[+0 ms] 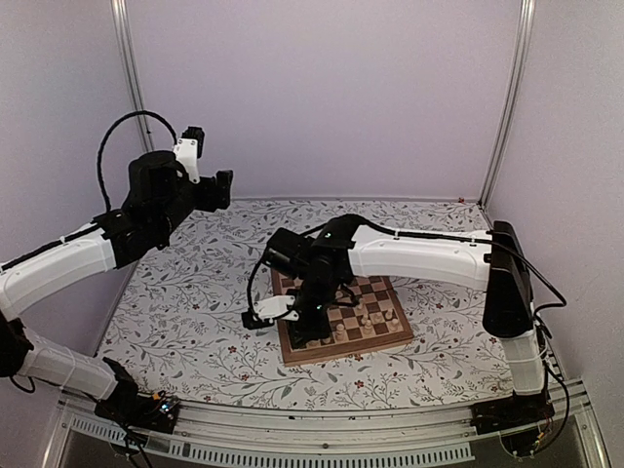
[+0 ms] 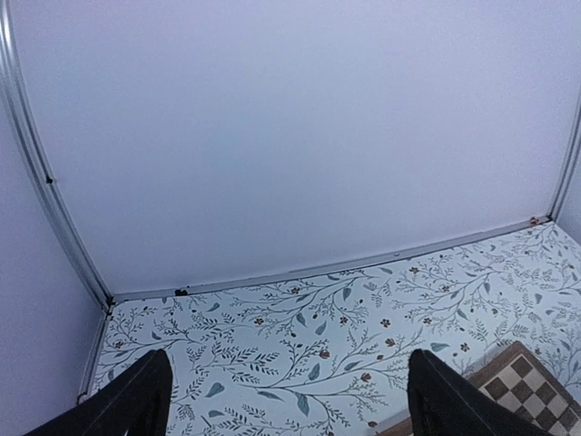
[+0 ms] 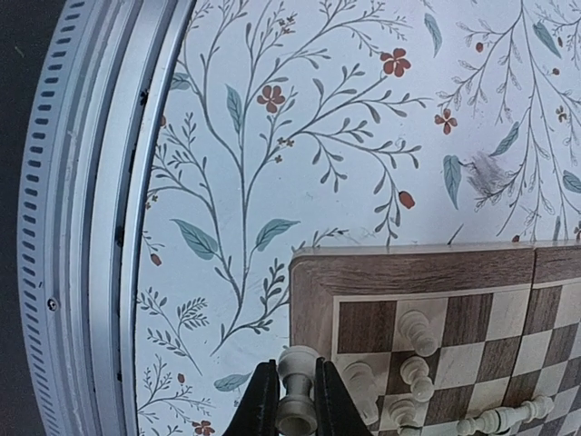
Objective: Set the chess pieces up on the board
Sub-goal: Place the chess piece on the chessboard.
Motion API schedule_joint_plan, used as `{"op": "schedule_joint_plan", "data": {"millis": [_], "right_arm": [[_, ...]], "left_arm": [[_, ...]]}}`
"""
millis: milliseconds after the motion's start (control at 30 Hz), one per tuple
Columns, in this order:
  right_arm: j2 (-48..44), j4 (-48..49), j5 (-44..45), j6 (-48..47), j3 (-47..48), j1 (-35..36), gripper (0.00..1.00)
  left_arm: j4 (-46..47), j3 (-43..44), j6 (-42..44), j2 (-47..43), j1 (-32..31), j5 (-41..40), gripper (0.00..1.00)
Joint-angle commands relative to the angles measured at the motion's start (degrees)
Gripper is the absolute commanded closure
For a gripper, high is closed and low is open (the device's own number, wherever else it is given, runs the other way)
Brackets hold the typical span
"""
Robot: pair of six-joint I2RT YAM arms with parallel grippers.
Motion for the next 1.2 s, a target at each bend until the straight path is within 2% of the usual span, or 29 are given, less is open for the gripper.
{"op": "schedule_joint_plan", "data": {"millis": [0, 733, 1067, 1167], "right_arm": [[2.7, -0.3, 4.2, -0.3, 3.1, 0.5, 0.96], [8.5, 2.0, 9.8, 1.9, 4.6, 1.1, 0.94], [8.1, 2.0, 9.6, 2.2, 4.7, 1.1, 0.64], [6.7, 1.8, 8.1, 2.1, 4.7, 1.1, 0.61]], "left_arm": [[0.1, 0.5, -0.3, -2.1, 0.0, 3.8, 0.09], [-1.7, 1.8, -2.5, -2.1, 0.2, 11.0, 0.13], [-2.1, 2.1, -2.5, -1.8, 0.2, 12.3, 0.13], [-2.3, 2.2, -2.5, -1.5, 0.2, 12.5, 0.14]]}}
